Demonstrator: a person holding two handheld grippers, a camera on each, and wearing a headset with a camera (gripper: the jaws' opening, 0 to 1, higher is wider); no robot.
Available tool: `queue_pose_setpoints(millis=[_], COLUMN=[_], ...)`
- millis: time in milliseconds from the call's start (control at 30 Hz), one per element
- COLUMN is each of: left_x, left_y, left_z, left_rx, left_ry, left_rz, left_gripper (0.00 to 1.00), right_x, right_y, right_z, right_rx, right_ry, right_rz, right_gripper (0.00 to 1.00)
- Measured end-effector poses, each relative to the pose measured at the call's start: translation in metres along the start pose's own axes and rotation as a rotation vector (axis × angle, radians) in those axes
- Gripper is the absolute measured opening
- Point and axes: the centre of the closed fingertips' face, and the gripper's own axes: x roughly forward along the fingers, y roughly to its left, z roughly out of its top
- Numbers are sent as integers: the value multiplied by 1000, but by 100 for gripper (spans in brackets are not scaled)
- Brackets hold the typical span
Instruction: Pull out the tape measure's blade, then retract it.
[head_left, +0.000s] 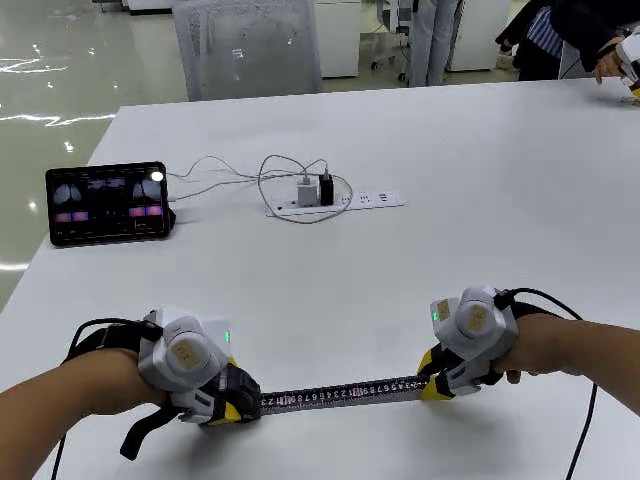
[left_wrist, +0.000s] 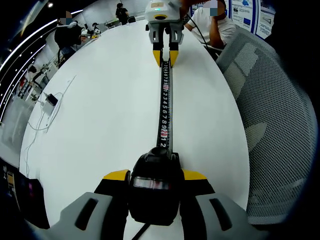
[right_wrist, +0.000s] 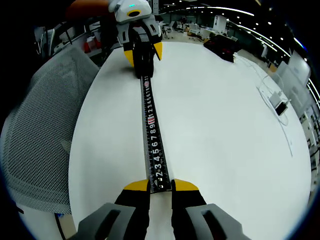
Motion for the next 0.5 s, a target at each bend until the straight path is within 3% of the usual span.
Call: queue_pose_setpoints(millis=[500], left_x=[-4], left_y=[0], left_z=[-5], left_rx=[-17], left_ry=[6], left_rz=[-32], left_gripper=[39], right_x=[-2], right_y=[4], right_z=[3], right_rx=[-77], right_ry=[36], right_rz=[20], right_gripper=[17])
